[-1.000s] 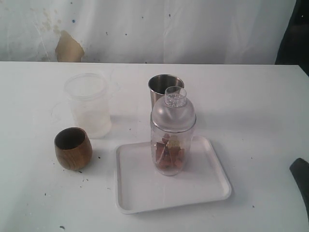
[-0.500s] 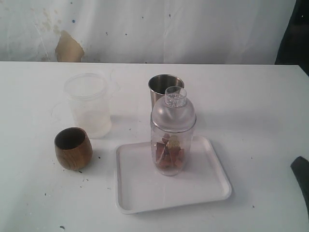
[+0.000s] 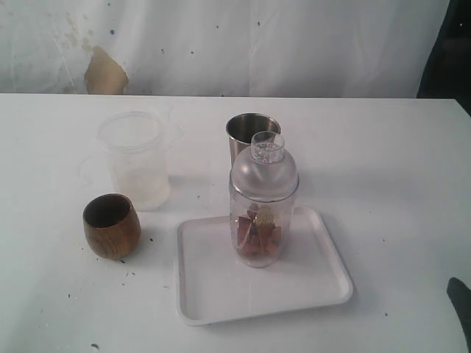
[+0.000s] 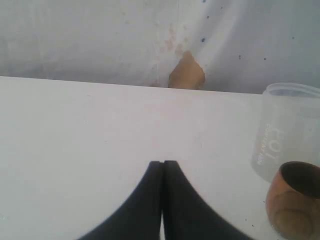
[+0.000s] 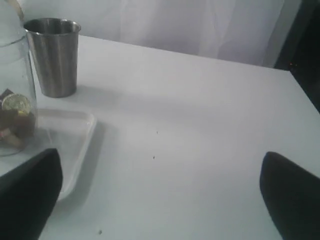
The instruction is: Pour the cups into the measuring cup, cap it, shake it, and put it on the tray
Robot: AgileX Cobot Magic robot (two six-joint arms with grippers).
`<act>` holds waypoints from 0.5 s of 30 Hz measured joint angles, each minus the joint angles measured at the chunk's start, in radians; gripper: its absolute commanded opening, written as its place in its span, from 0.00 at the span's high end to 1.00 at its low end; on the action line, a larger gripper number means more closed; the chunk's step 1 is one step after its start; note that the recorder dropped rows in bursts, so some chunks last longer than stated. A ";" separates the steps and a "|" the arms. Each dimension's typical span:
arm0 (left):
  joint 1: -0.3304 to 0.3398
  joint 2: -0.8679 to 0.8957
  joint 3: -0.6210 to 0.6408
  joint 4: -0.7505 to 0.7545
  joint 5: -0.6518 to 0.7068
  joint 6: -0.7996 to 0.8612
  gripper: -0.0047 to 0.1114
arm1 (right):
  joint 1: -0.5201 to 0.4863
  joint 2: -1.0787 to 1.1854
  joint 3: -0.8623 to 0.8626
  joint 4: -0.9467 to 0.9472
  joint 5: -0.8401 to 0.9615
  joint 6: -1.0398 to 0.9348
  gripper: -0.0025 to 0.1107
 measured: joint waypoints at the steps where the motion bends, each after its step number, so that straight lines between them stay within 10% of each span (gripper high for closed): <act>1: 0.000 0.000 0.000 0.000 0.000 0.000 0.96 | -0.005 0.000 0.000 0.000 0.017 -0.002 0.09; 15: 0.000 0.000 0.000 0.000 0.000 0.000 0.96 | -0.005 0.000 0.000 0.055 0.047 0.002 0.19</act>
